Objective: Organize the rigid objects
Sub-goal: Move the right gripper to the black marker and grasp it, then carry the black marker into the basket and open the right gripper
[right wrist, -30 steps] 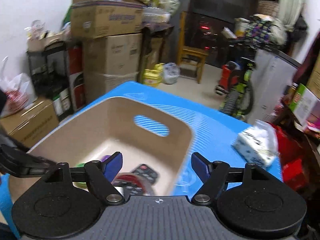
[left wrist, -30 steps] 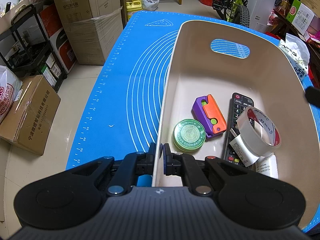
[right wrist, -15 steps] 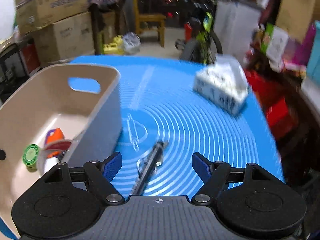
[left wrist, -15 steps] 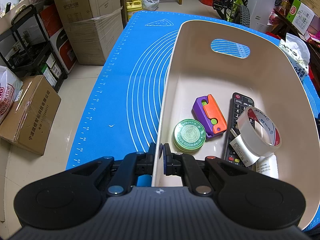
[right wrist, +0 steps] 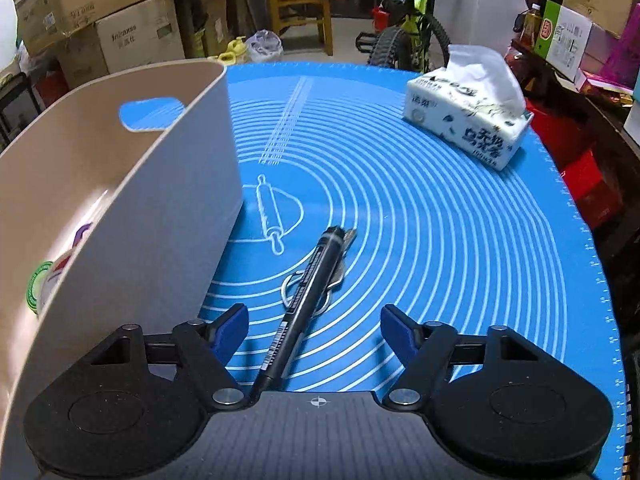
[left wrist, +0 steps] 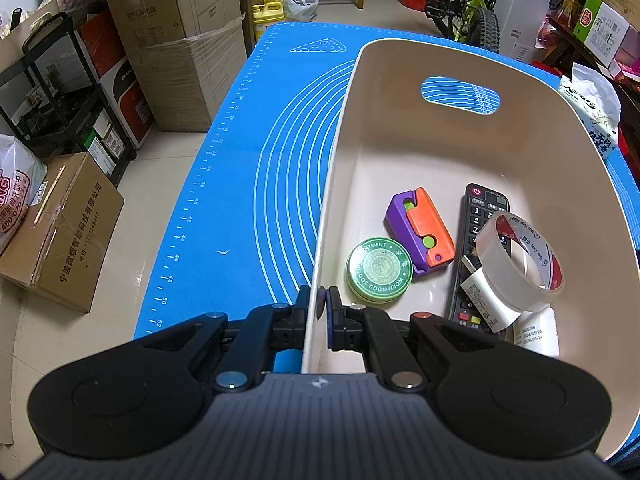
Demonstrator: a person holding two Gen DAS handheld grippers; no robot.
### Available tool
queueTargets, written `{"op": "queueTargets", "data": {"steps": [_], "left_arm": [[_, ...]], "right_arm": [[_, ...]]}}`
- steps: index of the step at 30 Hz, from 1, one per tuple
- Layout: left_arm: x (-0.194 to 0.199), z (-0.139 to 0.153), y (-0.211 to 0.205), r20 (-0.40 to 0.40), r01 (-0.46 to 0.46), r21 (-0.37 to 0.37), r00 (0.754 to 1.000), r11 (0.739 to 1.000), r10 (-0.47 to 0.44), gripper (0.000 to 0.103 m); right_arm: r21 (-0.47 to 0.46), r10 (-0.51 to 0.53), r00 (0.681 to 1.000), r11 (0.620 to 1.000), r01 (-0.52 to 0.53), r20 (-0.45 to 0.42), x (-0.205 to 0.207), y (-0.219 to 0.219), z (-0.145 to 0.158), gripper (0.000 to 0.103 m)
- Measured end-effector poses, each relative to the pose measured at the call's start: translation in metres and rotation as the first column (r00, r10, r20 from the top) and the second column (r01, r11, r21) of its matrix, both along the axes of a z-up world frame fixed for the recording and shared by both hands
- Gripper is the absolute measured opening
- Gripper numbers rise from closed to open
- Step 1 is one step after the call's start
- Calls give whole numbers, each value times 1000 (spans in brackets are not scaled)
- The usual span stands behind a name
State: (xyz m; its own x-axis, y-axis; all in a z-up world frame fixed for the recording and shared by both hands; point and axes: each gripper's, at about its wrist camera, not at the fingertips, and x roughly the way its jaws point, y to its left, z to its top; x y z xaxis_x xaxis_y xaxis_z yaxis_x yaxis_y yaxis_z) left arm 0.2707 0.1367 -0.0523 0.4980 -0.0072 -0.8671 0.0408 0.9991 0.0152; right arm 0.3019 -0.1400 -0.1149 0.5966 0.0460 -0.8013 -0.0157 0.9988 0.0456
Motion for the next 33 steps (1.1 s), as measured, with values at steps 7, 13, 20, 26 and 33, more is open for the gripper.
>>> {"op": "queueTargets", "data": {"steps": [7, 13, 20, 26, 33], "left_arm": [[0, 0, -1, 0, 0, 2, 1000, 1000, 0, 8], [0, 0, -1, 0, 0, 2, 1000, 1000, 0, 8], [0, 0, 0, 0, 0, 1, 1000, 1000, 0, 8], [0, 0, 0, -1, -1, 1, 1000, 1000, 1, 8], [0, 0, 0, 0, 0, 3, 1000, 1000, 0, 8]], "right_arm": [[-29, -2, 1000, 1000, 1, -15, -2, 11, -11, 62], [-44, 12, 1000, 999, -11, 19, -10, 21, -12, 43], [2, -17, 1000, 1000, 17, 8, -14, 14, -9, 26], [12, -40, 999, 999, 39, 29, -20, 7, -1, 24], [21, -61, 995, 998, 60, 84, -30, 0, 21, 24]]}}
